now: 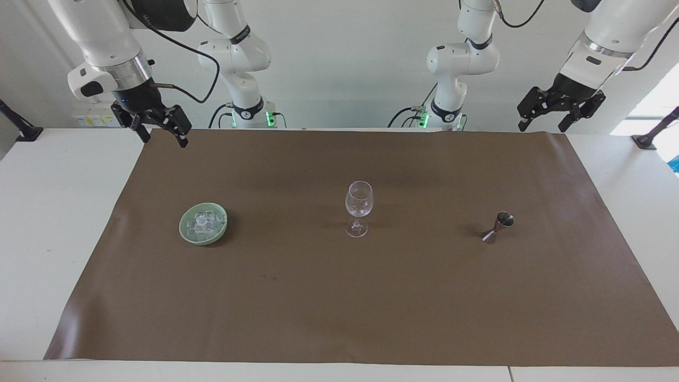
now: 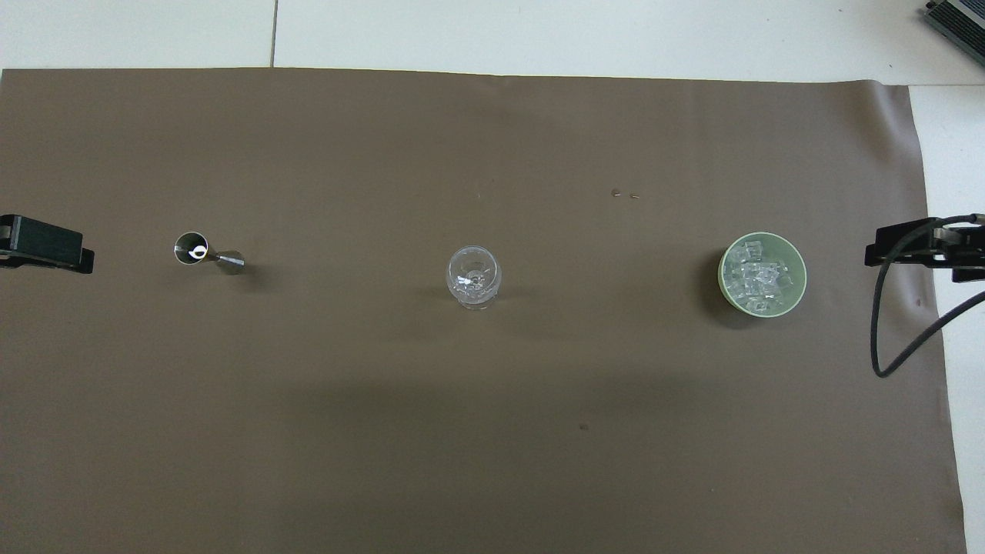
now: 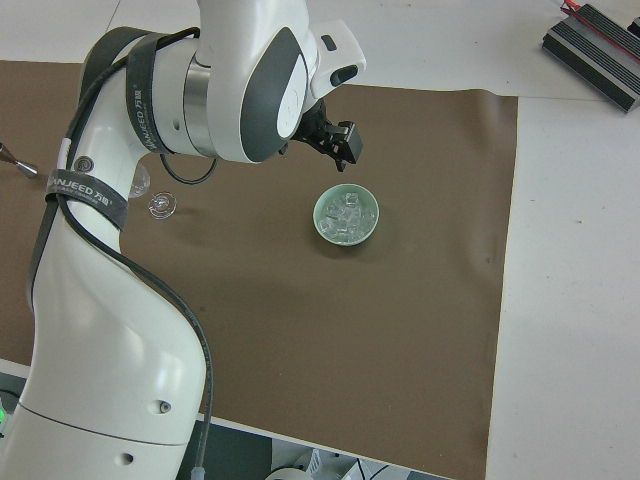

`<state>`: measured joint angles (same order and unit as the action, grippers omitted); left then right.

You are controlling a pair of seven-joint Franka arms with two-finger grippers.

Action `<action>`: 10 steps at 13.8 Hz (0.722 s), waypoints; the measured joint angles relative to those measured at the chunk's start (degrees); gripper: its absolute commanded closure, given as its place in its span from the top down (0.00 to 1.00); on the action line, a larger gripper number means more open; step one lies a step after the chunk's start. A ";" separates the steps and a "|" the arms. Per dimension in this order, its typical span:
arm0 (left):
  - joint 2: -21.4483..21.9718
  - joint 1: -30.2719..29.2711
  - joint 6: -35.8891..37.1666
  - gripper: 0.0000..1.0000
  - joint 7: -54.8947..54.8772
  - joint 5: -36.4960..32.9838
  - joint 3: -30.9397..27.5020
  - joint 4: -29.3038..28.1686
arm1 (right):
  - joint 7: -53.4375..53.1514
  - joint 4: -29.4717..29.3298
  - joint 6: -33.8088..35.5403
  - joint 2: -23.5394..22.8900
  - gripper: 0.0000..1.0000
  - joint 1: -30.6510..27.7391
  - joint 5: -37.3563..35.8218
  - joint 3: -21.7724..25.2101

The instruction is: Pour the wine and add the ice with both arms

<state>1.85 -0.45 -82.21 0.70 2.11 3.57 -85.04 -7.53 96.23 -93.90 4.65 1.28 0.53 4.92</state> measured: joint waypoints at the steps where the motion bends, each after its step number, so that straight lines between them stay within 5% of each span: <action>1: -0.01 0.01 0.00 1.00 0.00 0.00 0.09 0.05 | 0.00 0.00 0.00 0.00 1.00 0.00 0.00 0.00; 10: 0.25 0.00 -1.33 1.00 0.01 0.00 0.14 -0.60 | 0.00 0.00 0.00 0.00 1.00 0.00 0.00 0.00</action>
<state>2.10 -0.45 -83.53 0.71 2.11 3.71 -85.64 -7.53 96.23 -93.90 4.65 1.28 0.53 4.92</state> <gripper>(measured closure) 0.000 0.000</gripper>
